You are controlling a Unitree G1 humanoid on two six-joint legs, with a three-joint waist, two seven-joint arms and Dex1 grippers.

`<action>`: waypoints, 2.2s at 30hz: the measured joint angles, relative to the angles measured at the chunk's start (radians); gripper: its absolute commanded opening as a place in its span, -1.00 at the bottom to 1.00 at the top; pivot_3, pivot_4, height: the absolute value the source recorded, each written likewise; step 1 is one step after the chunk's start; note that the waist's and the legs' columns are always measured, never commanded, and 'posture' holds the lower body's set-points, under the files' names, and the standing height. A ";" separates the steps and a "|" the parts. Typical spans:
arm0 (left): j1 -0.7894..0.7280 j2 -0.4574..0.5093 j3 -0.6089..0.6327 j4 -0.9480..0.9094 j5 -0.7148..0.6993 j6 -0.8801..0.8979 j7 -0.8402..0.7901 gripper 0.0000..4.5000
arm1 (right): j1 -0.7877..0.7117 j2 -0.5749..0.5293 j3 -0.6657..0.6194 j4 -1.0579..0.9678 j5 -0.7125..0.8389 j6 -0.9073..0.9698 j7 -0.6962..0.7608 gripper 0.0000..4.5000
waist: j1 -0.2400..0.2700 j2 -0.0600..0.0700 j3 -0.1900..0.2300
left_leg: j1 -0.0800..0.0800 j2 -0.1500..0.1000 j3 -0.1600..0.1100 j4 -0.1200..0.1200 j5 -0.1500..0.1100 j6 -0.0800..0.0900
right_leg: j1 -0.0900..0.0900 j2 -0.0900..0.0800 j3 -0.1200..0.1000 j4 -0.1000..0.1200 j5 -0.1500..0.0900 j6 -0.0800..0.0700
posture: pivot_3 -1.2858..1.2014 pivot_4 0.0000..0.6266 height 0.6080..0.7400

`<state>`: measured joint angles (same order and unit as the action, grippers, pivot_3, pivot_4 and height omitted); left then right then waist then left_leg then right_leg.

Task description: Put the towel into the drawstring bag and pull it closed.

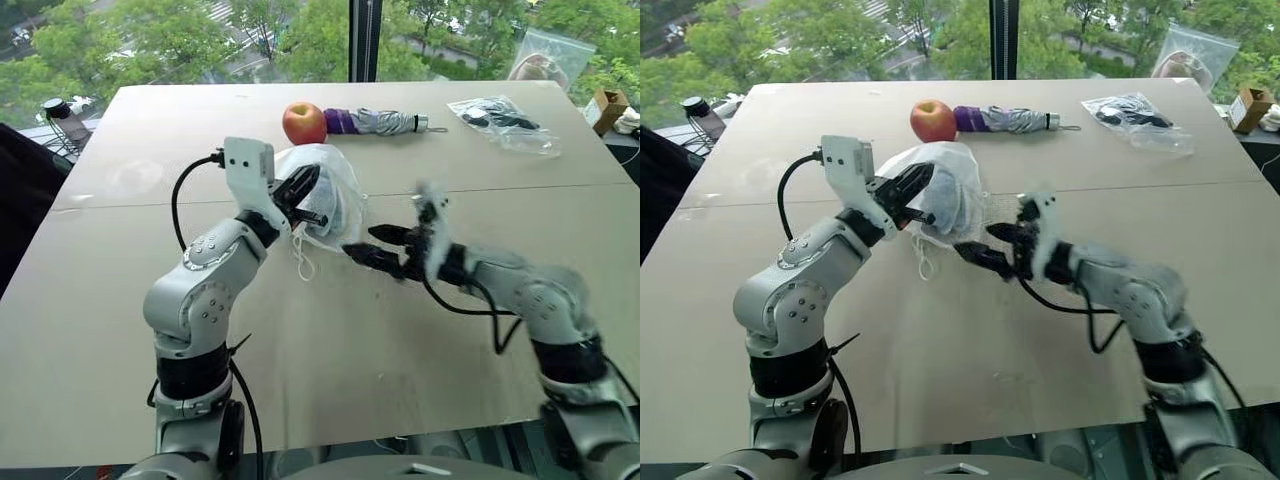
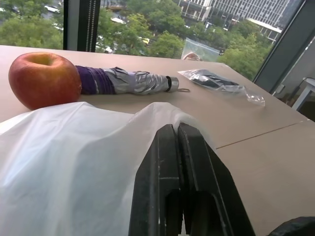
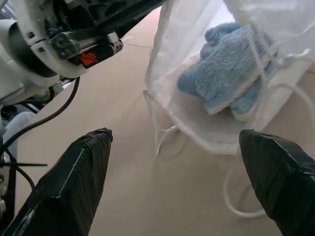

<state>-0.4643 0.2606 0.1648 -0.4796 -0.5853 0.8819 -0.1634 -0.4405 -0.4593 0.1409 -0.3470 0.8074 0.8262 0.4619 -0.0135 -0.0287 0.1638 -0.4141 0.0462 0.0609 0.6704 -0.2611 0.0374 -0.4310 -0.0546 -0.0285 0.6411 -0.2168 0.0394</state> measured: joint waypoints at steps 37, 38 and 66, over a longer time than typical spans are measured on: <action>0.039 0.016 -0.031 -0.003 0.033 -0.016 0.005 -1.00 | -0.135 0.273 -0.036 0.506 -0.752 -0.696 -0.326 -0.97 | 0.003 0.000 0.000 | 0.000 0.000 0.001 0.002 0.004 -0.007 | 0.000 0.000 0.001 0.003 0.000 0.000 | 0.03 -0.52 1.00; 0.039 0.014 -0.042 -0.002 0.032 -0.016 -0.002 -1.00 | -0.156 0.278 -0.065 0.506 -0.755 -0.736 -0.345 -0.97 | 0.003 0.000 0.000 | 0.000 0.000 0.001 0.002 0.004 -0.008 | 0.000 0.000 0.001 0.003 0.000 0.000 | 0.03 -0.52 1.00; 0.368 0.369 0.118 -0.031 -0.157 0.037 -0.298 0.07 | -0.137 0.359 -0.097 0.507 -0.758 -0.783 -0.279 -1.00 | 0.001 0.000 0.000 | 0.000 0.000 0.002 0.002 0.005 -0.008 | -0.001 -0.004 0.002 0.004 0.000 -0.001 | 0.03 -0.52 1.00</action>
<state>-0.0967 0.6296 0.2831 -0.5103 -0.7421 0.9193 -0.4613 -0.5775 -0.1003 0.0443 0.1598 0.0496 0.0435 0.1831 -0.0127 -0.0283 0.1639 -0.4136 0.0459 0.0627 0.6720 -0.2563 0.0296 -0.4318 -0.0590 -0.0269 0.6448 -0.2164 0.0388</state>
